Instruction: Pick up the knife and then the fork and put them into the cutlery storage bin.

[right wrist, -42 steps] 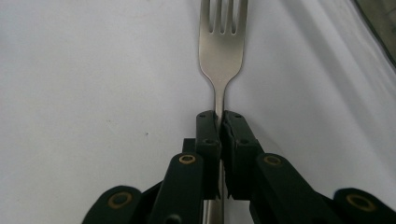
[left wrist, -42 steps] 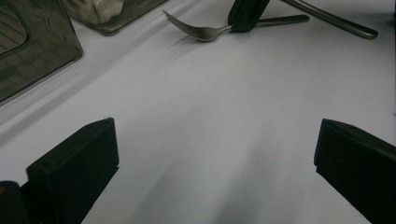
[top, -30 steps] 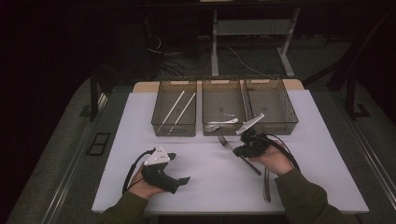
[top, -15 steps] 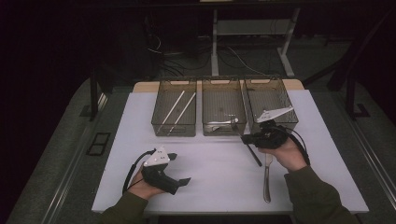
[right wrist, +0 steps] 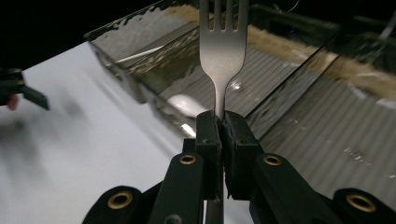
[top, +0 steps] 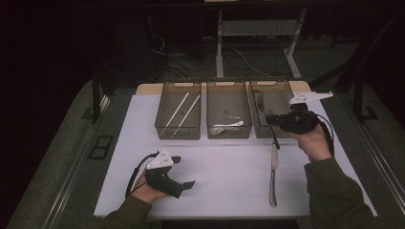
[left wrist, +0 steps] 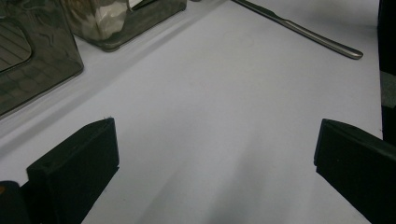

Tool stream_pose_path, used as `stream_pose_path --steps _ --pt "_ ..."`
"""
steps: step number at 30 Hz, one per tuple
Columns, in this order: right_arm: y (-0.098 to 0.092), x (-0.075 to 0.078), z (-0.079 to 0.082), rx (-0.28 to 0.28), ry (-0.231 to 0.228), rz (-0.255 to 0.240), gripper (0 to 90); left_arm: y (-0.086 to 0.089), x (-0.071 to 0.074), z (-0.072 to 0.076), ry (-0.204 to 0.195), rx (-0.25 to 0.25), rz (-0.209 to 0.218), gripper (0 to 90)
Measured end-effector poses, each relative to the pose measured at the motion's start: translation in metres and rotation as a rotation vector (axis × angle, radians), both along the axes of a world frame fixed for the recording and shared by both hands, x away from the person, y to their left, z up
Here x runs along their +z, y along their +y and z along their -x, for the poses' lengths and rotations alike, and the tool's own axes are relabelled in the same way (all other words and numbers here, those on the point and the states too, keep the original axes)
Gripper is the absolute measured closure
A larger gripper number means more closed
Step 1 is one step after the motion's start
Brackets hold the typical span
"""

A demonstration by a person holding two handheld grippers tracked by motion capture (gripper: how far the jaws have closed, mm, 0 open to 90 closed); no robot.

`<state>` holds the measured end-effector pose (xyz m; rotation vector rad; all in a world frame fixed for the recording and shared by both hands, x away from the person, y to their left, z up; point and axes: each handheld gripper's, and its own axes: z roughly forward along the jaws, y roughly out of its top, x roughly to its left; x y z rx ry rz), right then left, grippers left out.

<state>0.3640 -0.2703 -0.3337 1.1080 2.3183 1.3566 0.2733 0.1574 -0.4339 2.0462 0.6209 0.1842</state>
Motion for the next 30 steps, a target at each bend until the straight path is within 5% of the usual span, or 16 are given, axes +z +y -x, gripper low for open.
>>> stream_pose_path --steps 17,24,30 --pt "-0.036 0.042 -0.058 -0.157 -0.103 0.063 85.4 0.000 0.000 0.001 -0.003 -0.005 0.016 0.0" --pt "-0.044 0.032 -0.079 -0.216 -0.123 0.075 85.4 0.001 0.001 0.001 -0.002 -0.007 0.011 0.0" --pt "-0.050 0.011 -0.087 -0.251 -0.074 0.110 85.3 0.001 0.001 0.001 -0.002 -0.010 0.011 0.0"
